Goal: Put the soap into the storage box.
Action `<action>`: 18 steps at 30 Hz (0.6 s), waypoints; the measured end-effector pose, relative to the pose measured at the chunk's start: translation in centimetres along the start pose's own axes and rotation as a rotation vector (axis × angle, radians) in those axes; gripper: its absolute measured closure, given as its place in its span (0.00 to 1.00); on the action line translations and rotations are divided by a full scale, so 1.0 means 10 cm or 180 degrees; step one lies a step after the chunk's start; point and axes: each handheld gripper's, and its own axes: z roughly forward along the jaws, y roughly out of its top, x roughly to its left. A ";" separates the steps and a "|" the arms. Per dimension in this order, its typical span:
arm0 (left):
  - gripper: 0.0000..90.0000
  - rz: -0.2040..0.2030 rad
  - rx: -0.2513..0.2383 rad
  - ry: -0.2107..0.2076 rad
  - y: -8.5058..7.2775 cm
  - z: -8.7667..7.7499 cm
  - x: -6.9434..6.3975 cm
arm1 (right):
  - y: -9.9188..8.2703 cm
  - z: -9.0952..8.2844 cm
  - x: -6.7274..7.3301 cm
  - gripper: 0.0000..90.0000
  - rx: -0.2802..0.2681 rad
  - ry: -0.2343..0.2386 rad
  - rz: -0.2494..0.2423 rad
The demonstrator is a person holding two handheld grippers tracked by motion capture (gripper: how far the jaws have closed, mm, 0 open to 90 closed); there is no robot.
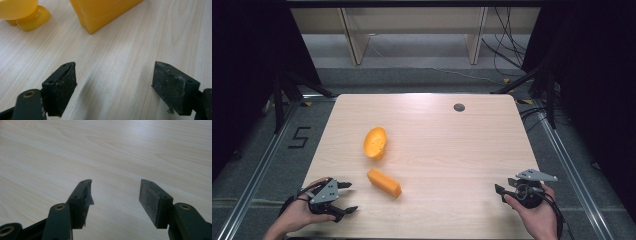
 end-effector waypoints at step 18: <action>0.22 0.1102 0.0641 -0.0303 0.80 0.01 0.33 | 0.01 0.00 0.02 0.48 -0.0045 0.0057 -0.0003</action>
